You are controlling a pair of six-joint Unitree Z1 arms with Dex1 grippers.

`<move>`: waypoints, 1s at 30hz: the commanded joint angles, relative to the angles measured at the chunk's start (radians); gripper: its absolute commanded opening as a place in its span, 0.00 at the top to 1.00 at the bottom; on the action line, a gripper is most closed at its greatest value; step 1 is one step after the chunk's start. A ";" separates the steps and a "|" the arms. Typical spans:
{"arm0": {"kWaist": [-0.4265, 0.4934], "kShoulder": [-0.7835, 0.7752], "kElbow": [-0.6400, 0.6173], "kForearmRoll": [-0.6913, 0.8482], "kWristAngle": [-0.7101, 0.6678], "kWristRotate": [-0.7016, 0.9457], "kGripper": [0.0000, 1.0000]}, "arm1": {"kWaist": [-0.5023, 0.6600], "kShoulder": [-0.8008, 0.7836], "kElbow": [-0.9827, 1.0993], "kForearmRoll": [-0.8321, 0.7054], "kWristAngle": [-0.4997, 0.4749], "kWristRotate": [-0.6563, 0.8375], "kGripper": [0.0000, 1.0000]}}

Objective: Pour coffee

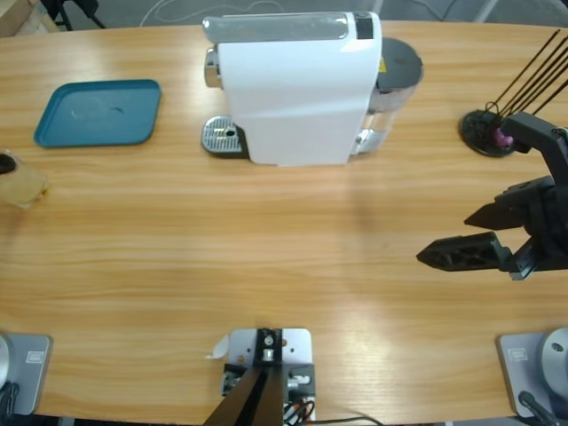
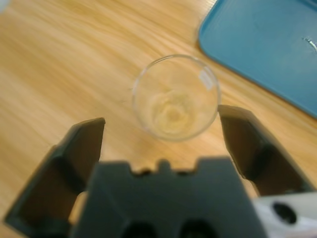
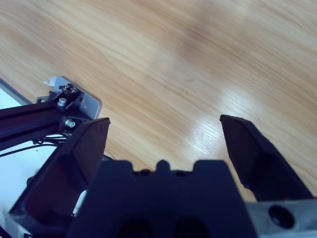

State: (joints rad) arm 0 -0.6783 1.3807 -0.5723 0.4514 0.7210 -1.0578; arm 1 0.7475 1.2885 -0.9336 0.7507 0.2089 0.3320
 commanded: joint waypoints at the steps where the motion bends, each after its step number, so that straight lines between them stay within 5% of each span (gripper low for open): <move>1: 0.088 -0.001 0.070 -0.100 -0.065 0.096 0.00 | -0.014 0.039 0.015 -0.029 -0.003 -0.008 0.00; 13: 0.093 -0.144 0.016 -0.108 -0.124 0.343 0.00 | -0.014 0.043 0.010 -0.032 0.006 -0.008 0.00; 30: 0.092 -0.060 0.004 -0.106 -0.107 0.337 0.00 | -0.014 0.111 -0.067 0.111 0.041 -0.044 0.00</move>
State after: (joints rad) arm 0 -0.5879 1.2767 -0.5701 0.3547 0.5877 -0.7232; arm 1 0.7475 1.3412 -1.0296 0.8425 0.2303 0.3113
